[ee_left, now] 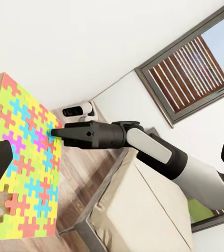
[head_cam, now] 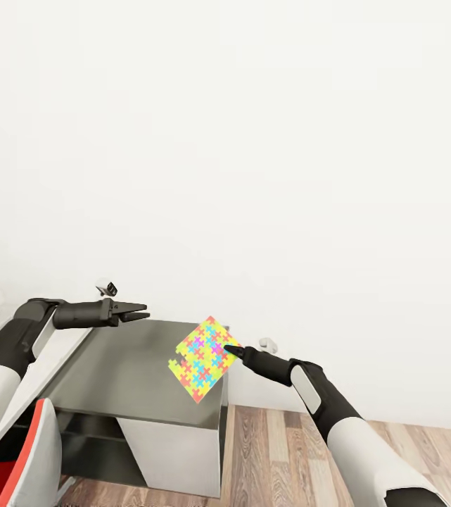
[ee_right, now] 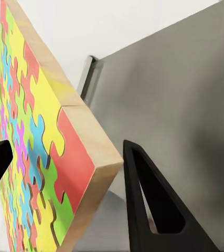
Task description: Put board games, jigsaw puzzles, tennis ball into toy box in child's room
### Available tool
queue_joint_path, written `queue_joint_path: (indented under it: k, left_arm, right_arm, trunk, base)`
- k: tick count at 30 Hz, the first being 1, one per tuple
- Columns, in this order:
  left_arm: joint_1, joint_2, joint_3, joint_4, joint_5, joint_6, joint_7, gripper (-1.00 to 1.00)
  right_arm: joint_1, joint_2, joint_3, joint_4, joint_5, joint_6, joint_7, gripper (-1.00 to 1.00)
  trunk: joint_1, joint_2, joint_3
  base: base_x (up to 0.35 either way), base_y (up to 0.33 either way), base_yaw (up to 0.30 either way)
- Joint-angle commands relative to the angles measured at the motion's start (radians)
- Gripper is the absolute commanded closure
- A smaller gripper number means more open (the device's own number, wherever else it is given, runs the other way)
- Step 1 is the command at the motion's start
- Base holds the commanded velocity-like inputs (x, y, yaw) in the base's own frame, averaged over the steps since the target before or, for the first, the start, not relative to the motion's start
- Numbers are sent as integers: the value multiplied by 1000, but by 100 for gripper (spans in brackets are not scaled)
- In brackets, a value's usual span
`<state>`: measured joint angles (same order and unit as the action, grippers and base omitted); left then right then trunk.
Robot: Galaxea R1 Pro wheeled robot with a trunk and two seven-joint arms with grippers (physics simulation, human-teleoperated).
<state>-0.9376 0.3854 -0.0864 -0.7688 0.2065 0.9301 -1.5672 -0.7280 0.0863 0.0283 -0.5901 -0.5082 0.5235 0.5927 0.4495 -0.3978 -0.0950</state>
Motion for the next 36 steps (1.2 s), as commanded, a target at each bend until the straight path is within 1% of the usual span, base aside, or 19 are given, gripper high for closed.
queue_joint_path:
  k: [1,18,23,36]
  left_arm:
    - [-1,1,-4,0,3,10,-4,-100]
    - [-1,1,-4,1,4,10,-4,-100]
    - [-1,1,-4,0,4,10,-4,-100]
    - [-1,1,-4,-4,3,10,-4,-100]
  right_arm:
    - [-1,0,1,-1,-9,8,-7,100]
    - [-1,0,1,0,-9,8,-6,100]
    - [-1,0,1,0,-9,7,-7,100]
    - [-1,0,-1,0,-9,9,-7,100]
  trunk:
    - [1,-2,-2]
    - [1,-2,15]
    - [1,-2,16]
    - [1,-2,16]
  base:
    - [-59,0,158]
    - [-8,0,216]
    - [0,0,67]
    - [0,0,4]
